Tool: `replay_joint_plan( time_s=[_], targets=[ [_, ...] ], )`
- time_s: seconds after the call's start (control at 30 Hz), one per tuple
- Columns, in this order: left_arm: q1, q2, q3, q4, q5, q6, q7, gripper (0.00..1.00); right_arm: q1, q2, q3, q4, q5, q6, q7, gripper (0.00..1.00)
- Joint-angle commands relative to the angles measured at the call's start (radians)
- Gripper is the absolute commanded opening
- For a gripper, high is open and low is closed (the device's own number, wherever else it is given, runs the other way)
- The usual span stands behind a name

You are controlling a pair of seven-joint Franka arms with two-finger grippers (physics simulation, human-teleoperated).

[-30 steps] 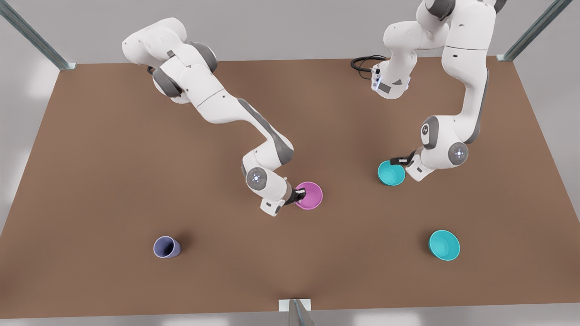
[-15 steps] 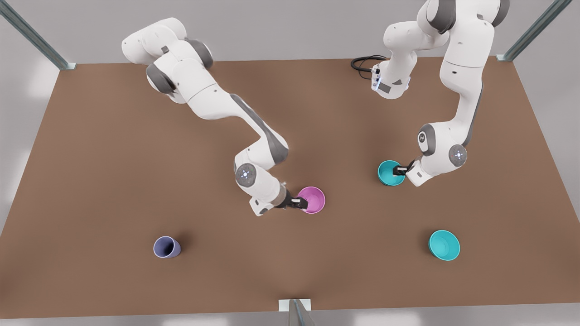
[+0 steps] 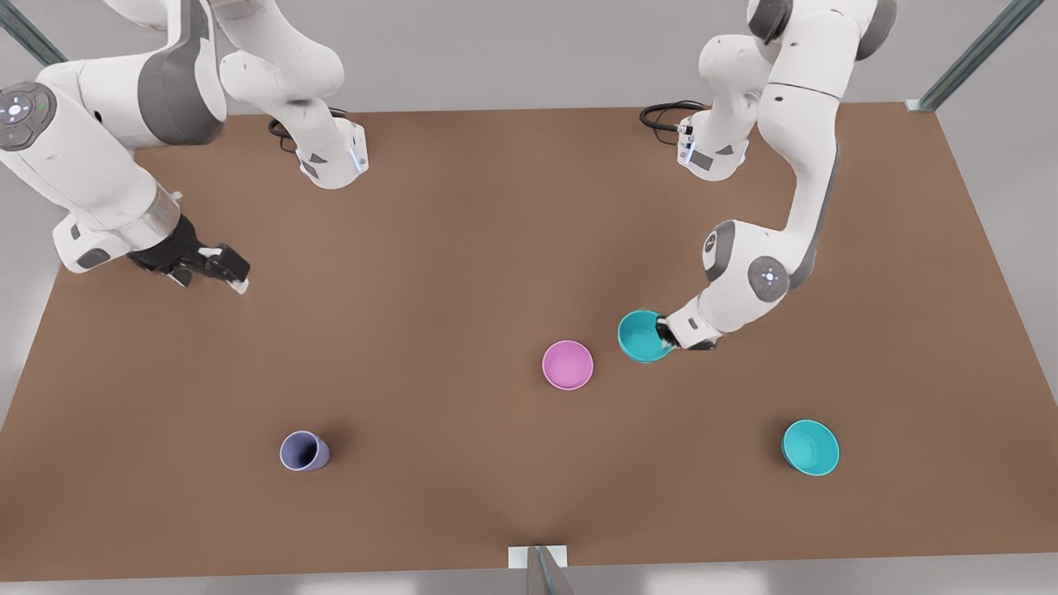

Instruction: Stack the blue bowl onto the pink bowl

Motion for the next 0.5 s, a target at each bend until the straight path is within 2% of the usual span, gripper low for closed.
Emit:
replay_joint_plan(
  time_s=[0.0, 0.1, 0.23, 0.33, 0.47],
  targets=[
    [-0.047, 0.106, -0.009, 0.186, 0.073, -0.259, -0.680, 0.21, -0.007, -0.017, -0.002, -0.029, -0.022, -0.088, -0.432, 1.00],
    [-0.091, 0.210, -0.009, 0.330, 0.090, -0.264, -0.745, 0.21, -0.013, 0.034, -0.005, -0.004, -0.022, -0.098, -0.424, 1.00],
    [-0.108, 0.232, -0.009, 0.338, 0.090, -0.262, -0.782, 0.21, -0.024, 0.054, -0.008, -0.004, -0.020, -0.088, -0.426, 1.00],
    [-0.110, 0.279, -0.011, 0.422, 0.085, -0.262, -0.806, 0.21, -0.028, 0.058, -0.010, -0.002, -0.020, -0.088, -0.426, 1.00],
    [-0.142, 0.301, -0.011, 0.437, 0.087, -0.262, -0.808, 0.21, -0.028, 0.057, -0.010, -0.002, -0.022, -0.088, -0.426, 1.00]
  ],
)
